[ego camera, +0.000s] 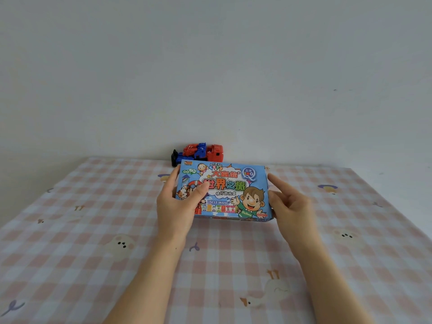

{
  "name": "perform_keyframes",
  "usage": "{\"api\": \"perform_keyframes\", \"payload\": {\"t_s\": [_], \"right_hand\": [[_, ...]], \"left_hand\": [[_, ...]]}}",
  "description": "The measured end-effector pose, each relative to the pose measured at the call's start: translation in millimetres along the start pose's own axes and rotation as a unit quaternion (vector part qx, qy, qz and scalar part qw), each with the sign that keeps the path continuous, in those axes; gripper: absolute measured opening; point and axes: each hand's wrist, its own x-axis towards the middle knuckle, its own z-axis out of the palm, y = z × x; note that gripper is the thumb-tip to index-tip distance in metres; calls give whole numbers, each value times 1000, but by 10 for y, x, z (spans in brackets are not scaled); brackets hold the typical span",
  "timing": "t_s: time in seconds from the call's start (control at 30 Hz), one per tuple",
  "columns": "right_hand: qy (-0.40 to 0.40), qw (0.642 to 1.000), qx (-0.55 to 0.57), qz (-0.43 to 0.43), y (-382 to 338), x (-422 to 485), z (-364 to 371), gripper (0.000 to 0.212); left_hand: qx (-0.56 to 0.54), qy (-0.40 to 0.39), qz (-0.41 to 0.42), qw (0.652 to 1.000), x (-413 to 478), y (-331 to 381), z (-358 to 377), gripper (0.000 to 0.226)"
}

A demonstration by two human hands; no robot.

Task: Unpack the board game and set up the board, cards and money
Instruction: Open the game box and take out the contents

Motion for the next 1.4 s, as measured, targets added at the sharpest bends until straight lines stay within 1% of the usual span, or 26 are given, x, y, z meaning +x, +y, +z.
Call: {"api": "perform_keyframes", "payload": {"t_s": [0.17,0.3,0.4,0.5,0.6,0.67,0.7,0.77,0.83,0.9,0.97,1.07,1.23,1.4], "right_hand": [[36,999,-22,-8,37,20,-19,43],[34,998,42,13,12,20,0,36],[29,998,55,18,-3,19,14,39],[60,996,66,13,18,37,3,38],[109,988,95,49,81,82,-57,34],[123,985,102,65,120,104,-88,35],[128,986,86,55,122,100,-90,36],[138,990,16,-13,132,91,-78,36],[127,988,-41,-76,113,69,-36,35],[118,986,-68,-96,148,80,-6,33],[137,984,-81,-75,181,116,-15,30],[165,983,-68,-43,226,153,-59,33],[162,984,-61,-31,196,126,-58,27],[153,988,-29,-8,134,110,-61,41]], "left_hand": [[-4,5,-7,1000,10,-13,-6,56],[-1,7,-10,1000,20,-29,-5,56],[-4,9,-16,1000,27,-33,-3,56],[-20,17,-30,999,39,-31,-9,52],[-42,19,-41,998,48,-18,-12,49],[-43,13,-41,998,42,-12,-5,48],[-39,11,-38,998,36,-12,-3,49],[-24,5,-28,999,29,-22,1,50],[-7,-2,-18,1000,22,-30,2,52],[1,-9,-10,1000,18,-34,5,52],[8,-17,-6,1000,15,-36,13,54],[4,-20,-7,1000,16,-33,21,56],[5,-26,-9,1000,16,-30,14,55],[12,-42,-17,999,13,-32,17,47]]}}
